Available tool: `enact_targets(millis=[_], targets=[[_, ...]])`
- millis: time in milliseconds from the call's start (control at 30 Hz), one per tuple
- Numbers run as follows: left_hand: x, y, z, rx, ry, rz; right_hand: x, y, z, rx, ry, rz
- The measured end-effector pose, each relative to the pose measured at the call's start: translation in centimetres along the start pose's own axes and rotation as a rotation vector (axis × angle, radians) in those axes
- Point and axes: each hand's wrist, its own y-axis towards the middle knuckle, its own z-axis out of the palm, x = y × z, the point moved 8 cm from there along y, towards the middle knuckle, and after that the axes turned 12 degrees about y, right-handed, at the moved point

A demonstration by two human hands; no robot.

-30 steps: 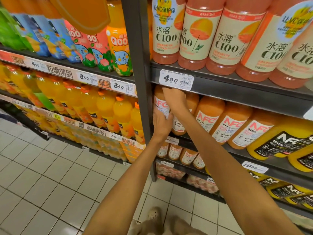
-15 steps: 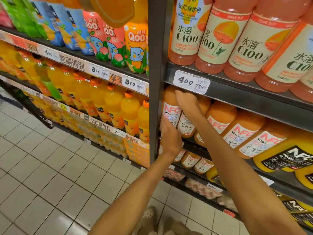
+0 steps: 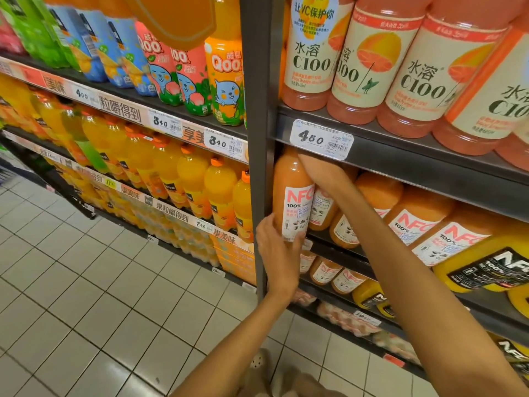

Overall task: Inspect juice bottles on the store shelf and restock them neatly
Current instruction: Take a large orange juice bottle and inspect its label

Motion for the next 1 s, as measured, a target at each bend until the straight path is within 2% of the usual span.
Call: enact_targets(millis=[100,267,367,433,533,667,767,867,1000], targets=[[1.1,0.5,0.1,-0.022,0.027,-0.070,-0.7,0.3,-0.1,-0.005,-0.008,0.019],[2.4,0.0,0.7,-0.001,0.075,-0.106,-0.3,-0.4,0.1,0.008,0.166,-0.163],[3.6,-0.7,1.1,0.090,0.054,-0.159,0.4,-1.7,0.3,0.033,0.216,-0.250],[3.9,-1.1,0.8,0.148,0.063,-0.125,0.6,-2.5,0.1,0.025,0.246,-0.275],[4.2,-2.1,-0.4,0.271,-0.040,-0.079,-0.3,-3.4,-1.2,-0.010,0.326,-0.235],[4.3,-4.6,-2.5,0.486,-0.182,-0.065,-1.8,-4.4,-2.7,-0.025,0.288,-0.230],[3.6,-7.1,-4.1,0.582,-0.261,-0.115,-3.6,-4.9,-2.3,0.053,0.432,-0.167],[2.7,-9.6,-4.7,0.678,-0.402,-0.221,-6.1,-5.6,-1.4,0.165,0.609,0.001],[1.4,-12.1,-4.3,0.766,-0.624,-0.380,-9.2,-7.1,-0.7,0.189,0.709,0.197]])
